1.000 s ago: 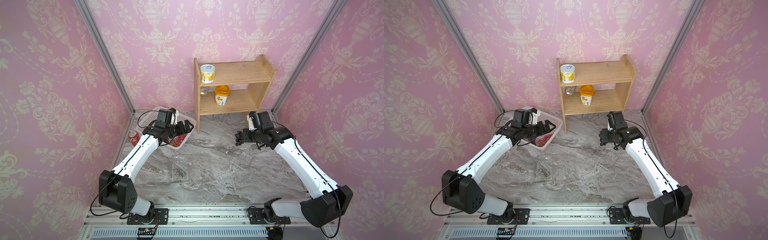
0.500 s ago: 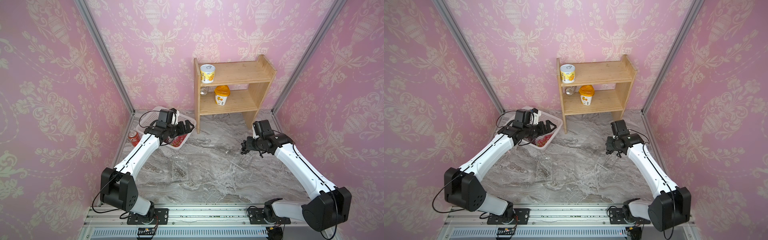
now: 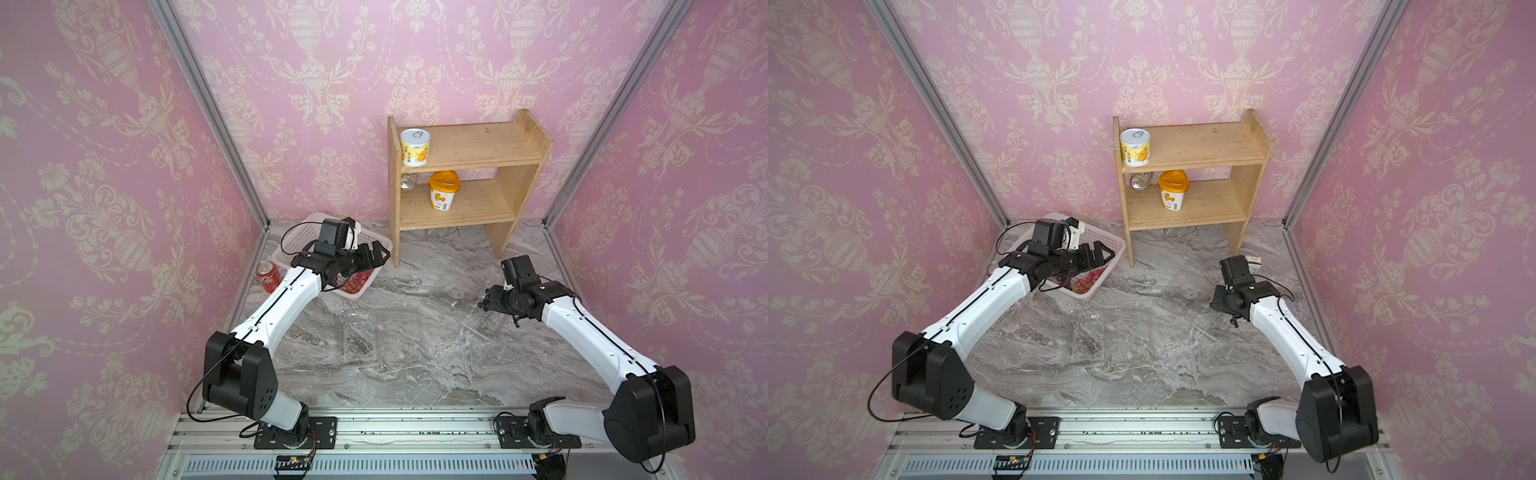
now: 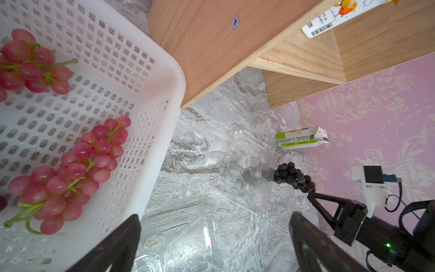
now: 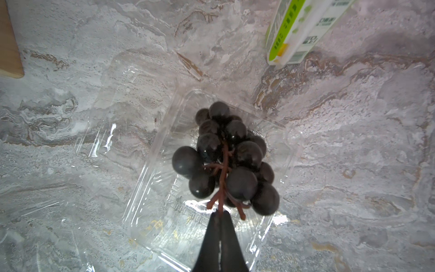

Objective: Pack grapes into containers
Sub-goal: Place the grape into the packing box.

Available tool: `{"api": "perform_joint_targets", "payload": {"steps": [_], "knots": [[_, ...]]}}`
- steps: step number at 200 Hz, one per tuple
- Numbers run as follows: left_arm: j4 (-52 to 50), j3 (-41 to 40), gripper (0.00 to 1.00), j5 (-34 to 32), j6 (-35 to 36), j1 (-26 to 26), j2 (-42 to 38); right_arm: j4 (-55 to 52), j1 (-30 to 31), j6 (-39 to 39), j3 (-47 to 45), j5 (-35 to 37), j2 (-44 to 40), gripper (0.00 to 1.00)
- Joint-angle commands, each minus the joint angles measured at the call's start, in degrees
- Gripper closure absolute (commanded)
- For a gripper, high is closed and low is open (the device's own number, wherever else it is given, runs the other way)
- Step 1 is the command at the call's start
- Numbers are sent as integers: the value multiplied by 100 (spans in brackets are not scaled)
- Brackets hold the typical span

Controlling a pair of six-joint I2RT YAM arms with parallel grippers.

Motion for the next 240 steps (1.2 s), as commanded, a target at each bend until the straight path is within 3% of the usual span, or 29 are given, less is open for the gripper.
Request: {"api": "perform_joint_targets", "payload": {"steps": [1,163,186,240], "knots": [[19,10,1,59,121,-51,105,157,-21,354,-255,-103,-47,100],[-15,-70,1,24,100,-83,131,324,400,692,-517,-160,607,100],[-33,-61,1,26,103,-88,153,210,407,677,-466,-154,585,93],[-207,231,1,-67,246,-82,210,-281,410,565,2,22,118,57]]}}
